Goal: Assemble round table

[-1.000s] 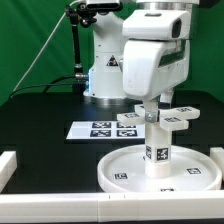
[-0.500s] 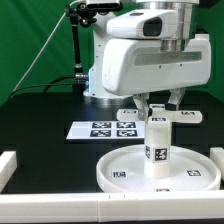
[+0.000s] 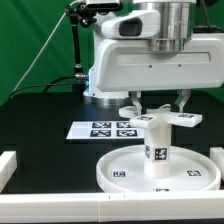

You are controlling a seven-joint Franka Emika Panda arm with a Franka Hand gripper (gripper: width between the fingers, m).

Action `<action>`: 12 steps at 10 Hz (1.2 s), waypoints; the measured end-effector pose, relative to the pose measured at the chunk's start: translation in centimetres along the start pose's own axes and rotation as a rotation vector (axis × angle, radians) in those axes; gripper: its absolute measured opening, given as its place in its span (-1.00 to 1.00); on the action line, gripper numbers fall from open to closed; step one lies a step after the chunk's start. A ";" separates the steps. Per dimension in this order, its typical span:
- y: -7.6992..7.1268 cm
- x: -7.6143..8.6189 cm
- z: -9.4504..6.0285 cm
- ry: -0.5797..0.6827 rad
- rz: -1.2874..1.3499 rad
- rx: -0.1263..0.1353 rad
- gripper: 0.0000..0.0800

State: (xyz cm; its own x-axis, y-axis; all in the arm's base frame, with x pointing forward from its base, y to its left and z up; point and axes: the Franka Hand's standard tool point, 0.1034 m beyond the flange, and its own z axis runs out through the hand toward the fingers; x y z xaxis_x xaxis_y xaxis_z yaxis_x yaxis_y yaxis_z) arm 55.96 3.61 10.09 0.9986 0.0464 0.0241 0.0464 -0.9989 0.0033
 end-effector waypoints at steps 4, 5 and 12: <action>-0.3 0.0 0.0 0.001 0.256 0.012 0.11; -0.3 0.0 0.0 0.000 0.332 0.013 0.11; -0.3 0.0 0.0 -0.014 0.960 0.056 0.11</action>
Offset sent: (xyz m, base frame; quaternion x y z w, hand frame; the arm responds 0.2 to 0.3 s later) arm 0.0000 0.0000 0.0000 0.0000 0.0000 0.1296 0.9916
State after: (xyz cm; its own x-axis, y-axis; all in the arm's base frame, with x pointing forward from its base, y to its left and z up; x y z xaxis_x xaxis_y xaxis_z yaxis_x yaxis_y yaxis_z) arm 55.99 3.90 10.07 0.6117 -0.7909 -0.0202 -0.7904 -0.6098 -0.0592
